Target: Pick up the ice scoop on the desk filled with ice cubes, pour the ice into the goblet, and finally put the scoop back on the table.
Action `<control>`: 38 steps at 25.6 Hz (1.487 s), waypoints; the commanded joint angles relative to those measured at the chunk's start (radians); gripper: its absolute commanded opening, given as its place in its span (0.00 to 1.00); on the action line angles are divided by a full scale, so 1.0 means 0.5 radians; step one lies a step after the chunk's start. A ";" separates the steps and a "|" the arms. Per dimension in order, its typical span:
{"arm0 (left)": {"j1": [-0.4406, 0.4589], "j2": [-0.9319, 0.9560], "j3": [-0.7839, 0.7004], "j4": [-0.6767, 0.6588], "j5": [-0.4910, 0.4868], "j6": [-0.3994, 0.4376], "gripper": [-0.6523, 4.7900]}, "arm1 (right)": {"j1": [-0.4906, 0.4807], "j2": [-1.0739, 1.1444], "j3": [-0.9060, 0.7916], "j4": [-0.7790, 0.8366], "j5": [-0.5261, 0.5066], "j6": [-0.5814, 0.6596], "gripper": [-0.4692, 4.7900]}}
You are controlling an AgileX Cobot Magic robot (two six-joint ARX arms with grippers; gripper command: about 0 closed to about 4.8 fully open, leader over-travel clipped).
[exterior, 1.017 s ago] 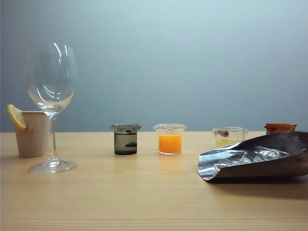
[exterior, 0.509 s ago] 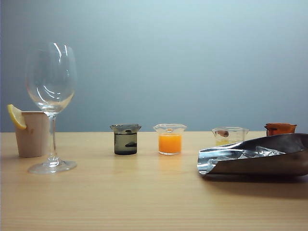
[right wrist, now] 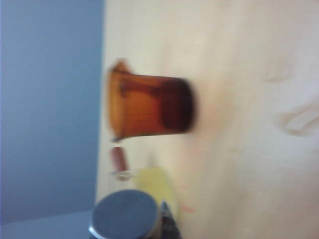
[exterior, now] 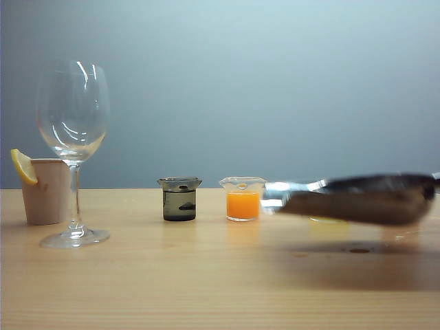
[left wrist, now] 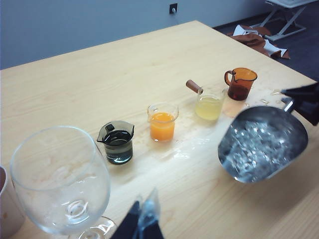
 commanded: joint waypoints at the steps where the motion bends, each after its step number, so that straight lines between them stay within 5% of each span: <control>1: 0.002 -0.014 0.045 0.007 -0.007 -0.085 0.11 | 0.007 -0.014 0.124 0.053 -0.034 0.050 0.07; 8: 0.002 -0.021 0.215 -0.185 -0.307 -0.097 0.11 | 0.103 -0.009 0.609 -0.414 -0.176 0.052 0.07; 22: 0.020 0.007 0.243 -0.246 -0.455 -0.061 0.11 | 0.291 0.172 1.447 -1.015 -0.321 0.031 0.07; 29: 0.146 0.053 0.243 -0.263 -0.319 -0.044 0.11 | 0.430 0.435 1.801 -1.081 -0.314 0.031 0.07; 38: 0.544 0.194 0.242 -0.261 0.072 -0.048 0.11 | 0.625 0.899 2.433 -1.215 -0.352 0.031 0.07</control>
